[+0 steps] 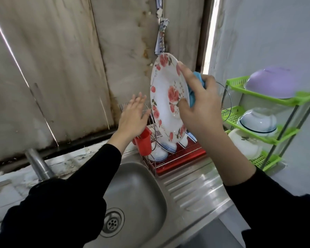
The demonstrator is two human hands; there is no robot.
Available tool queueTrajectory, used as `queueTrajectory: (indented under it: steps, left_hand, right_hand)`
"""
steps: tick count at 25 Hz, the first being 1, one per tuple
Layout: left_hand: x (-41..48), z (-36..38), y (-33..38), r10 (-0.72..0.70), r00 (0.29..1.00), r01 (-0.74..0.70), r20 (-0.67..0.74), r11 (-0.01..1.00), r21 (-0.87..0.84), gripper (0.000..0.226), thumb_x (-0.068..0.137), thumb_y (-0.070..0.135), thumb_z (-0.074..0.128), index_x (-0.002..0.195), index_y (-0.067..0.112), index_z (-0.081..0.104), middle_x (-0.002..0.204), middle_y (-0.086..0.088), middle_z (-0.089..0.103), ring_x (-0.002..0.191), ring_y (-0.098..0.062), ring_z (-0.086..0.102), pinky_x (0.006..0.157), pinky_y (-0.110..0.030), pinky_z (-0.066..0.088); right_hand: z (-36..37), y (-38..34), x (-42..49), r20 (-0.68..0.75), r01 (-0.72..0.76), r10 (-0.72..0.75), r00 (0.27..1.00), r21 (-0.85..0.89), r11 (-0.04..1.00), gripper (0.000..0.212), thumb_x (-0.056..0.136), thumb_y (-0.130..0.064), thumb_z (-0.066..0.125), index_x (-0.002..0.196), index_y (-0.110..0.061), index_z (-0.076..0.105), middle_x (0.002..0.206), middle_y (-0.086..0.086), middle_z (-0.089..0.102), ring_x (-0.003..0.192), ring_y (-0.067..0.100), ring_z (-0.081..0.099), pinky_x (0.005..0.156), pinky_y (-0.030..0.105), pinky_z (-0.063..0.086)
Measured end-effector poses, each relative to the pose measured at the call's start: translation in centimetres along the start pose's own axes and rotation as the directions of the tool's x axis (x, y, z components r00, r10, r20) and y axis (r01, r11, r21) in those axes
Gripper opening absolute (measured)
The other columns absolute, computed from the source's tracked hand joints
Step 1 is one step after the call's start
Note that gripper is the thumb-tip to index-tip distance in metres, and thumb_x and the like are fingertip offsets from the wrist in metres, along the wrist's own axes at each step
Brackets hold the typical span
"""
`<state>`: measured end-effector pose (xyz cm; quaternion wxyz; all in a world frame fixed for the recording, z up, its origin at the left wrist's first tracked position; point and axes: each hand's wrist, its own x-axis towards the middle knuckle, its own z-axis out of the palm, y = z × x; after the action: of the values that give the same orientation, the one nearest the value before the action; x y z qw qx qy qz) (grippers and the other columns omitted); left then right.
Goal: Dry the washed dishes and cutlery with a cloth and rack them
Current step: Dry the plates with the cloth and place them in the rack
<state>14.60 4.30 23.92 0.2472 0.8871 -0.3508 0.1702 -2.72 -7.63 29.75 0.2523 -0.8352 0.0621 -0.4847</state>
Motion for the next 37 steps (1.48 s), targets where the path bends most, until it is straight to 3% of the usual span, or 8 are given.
queueTrajectory:
  steps: [6, 10, 12, 16, 22, 26, 31, 37]
  left_hand:
    - [0.9, 2.0, -1.8, 0.009, 0.998, -0.012, 0.063, 0.999, 0.045, 0.056, 0.103, 0.043, 0.032, 0.154, 0.026, 0.015, 0.161, 0.008, 0.006, 0.149, -0.013, -0.001, 0.121, -0.046, 0.008]
    - [1.1, 2.3, -2.0, -0.001, 1.0, 0.001, -0.012, 1.0, 0.013, 0.05, 0.103, 0.036, 0.039, 0.151, 0.028, 0.027, 0.159, 0.01, 0.019, 0.149, -0.012, 0.008, 0.121, -0.046, 0.011]
    - [1.4, 2.0, -2.1, -0.006, 0.999, 0.007, -0.047, 1.0, 0.02, 0.047, 0.102, 0.02, 0.042, 0.147, 0.029, 0.035, 0.156, 0.013, 0.028, 0.148, -0.012, 0.013, 0.119, -0.046, 0.015]
    - [1.5, 1.5, -2.4, -0.047, 0.999, 0.049, -0.022, 0.995, 0.083, 0.082, 0.083, -0.011, 0.043, 0.147, 0.038, 0.032, 0.155, 0.019, 0.027, 0.148, -0.009, 0.01, 0.12, -0.044, 0.012]
    - [1.0, 1.8, -2.3, -0.067, 0.998, 0.069, -0.019, 0.99, 0.12, 0.084, 0.085, -0.01, 0.045, 0.148, 0.042, 0.025, 0.156, 0.023, 0.02, 0.148, -0.006, 0.006, 0.121, -0.043, 0.008]
    - [0.7, 2.4, -2.4, -0.088, 0.996, 0.09, -0.028, 0.988, 0.122, 0.089, 0.082, -0.01, 0.043, 0.149, 0.044, 0.02, 0.156, 0.025, 0.017, 0.147, -0.003, 0.002, 0.121, -0.043, 0.007]
    - [0.5, 2.7, -1.8, -0.117, 0.993, 0.118, -0.015, 0.982, 0.149, 0.084, 0.084, -0.008, 0.04, 0.151, 0.038, 0.017, 0.158, 0.021, 0.013, 0.147, -0.003, -0.003, 0.121, -0.043, 0.003]
    - [-1.7, 3.4, -1.3, -0.193, 0.976, 0.208, -0.1, 0.963, 0.173, 0.077, 0.091, 0.004, 0.045, 0.153, 0.031, 0.009, 0.159, 0.017, 0.015, 0.148, -0.006, 0.002, 0.121, -0.041, 0.007]
  right_hand:
    - [4.7, 3.3, 2.6, -0.019, 0.083, -0.083, 0.996, -0.017, 0.996, 0.066, 0.088, -0.005, 0.055, 0.146, -0.033, 0.039, 0.126, 0.014, 0.043, 0.085, 0.021, 0.052, 0.077, 0.036, 0.053]
    - [8.5, 6.1, 3.5, -0.025, 0.183, -0.184, 0.983, -0.019, 0.983, 0.07, 0.082, 0.0, 0.059, 0.145, -0.026, 0.043, 0.12, 0.019, 0.048, 0.07, 0.021, 0.051, 0.06, 0.035, 0.053]
    - [10.3, 7.2, 3.6, -0.026, 0.211, -0.211, 0.977, -0.009, 0.977, 0.07, 0.08, 0.001, 0.058, 0.144, -0.024, 0.045, 0.12, 0.02, 0.048, 0.067, 0.02, 0.05, 0.058, 0.032, 0.052]
    - [13.6, 8.8, 3.6, -0.009, 0.21, -0.21, 0.978, -0.003, 0.978, 0.064, 0.082, -0.001, 0.059, 0.142, -0.023, 0.048, 0.124, 0.022, 0.048, 0.077, 0.025, 0.056, 0.063, 0.033, 0.053]
    - [16.7, 10.7, 2.7, 0.028, 0.182, -0.184, 0.983, 0.048, 0.982, 0.056, 0.086, -0.008, 0.054, 0.139, -0.025, 0.051, 0.124, 0.026, 0.049, 0.09, 0.034, 0.062, 0.066, 0.041, 0.058]
    - [16.8, 11.2, 1.6, 0.006, 0.25, -0.252, 0.968, 0.101, 0.963, 0.054, 0.089, -0.023, 0.047, 0.141, -0.034, 0.04, 0.127, 0.015, 0.04, 0.088, 0.023, 0.058, 0.063, 0.028, 0.053]
    - [17.0, 11.4, -0.2, 0.035, 0.248, -0.261, 0.965, 0.212, 0.945, 0.045, 0.098, -0.04, 0.047, 0.141, -0.04, 0.038, 0.125, 0.014, 0.044, 0.092, 0.01, 0.048, 0.058, 0.021, 0.049]
    - [16.8, 11.8, -0.7, 0.022, 0.232, -0.25, 0.968, 0.301, 0.925, 0.043, 0.097, -0.041, 0.046, 0.139, -0.029, 0.047, 0.123, 0.005, 0.036, 0.097, 0.0, 0.037, 0.064, 0.009, 0.038]
